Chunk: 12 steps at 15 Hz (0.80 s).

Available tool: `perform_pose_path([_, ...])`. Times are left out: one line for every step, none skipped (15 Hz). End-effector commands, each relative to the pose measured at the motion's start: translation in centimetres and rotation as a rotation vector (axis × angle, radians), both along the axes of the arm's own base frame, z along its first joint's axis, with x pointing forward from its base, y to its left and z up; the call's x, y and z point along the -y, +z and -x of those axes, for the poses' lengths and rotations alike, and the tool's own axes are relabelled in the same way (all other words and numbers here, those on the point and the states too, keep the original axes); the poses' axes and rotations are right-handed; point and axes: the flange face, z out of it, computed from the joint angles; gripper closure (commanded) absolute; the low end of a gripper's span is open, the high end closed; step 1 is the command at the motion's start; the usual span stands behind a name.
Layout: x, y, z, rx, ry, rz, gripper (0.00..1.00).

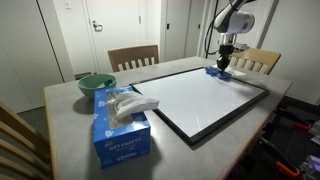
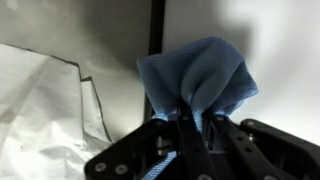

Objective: Use the blue cloth to wipe the whiteboard

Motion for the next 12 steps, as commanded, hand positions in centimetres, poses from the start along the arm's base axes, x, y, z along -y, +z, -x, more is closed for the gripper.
perform_pose_path([0.2, -0.9, -2.2, -0.016, 0.012, 0.007, 0.97])
perform_pose_path([0.2, -1.0, -2.6, -0.013, 0.014, 0.007, 0.97])
perform_pose_path([0.2, -1.0, -3.0, -0.011, 0.014, 0.005, 0.97])
perform_pose_path([0.2, -1.0, -3.4, -0.006, 0.015, 0.004, 0.97])
perform_pose_path([0.1, -1.1, -3.8, -0.003, 0.017, 0.0, 0.97])
perform_pose_path([0.0, -1.0, -4.1, 0.0, 0.02, -0.005, 0.97])
perform_pose_path([-0.3, -1.1, -4.5, 0.005, 0.025, -0.008, 0.97])
perform_pose_path([-0.5, -1.0, -4.9, 0.009, 0.03, -0.01, 0.97])
perform_pose_path([-0.7, -0.9, -5.2, 0.012, 0.036, -0.013, 0.97])
perform_pose_path([-0.9, -0.9, -5.5, 0.016, 0.042, -0.015, 0.97])
perform_pose_path([-1.1, -0.9, -5.8, 0.019, 0.045, -0.017, 0.97])
perform_pose_path([-1.3, -0.8, -6.1, 0.023, 0.051, -0.018, 0.97])
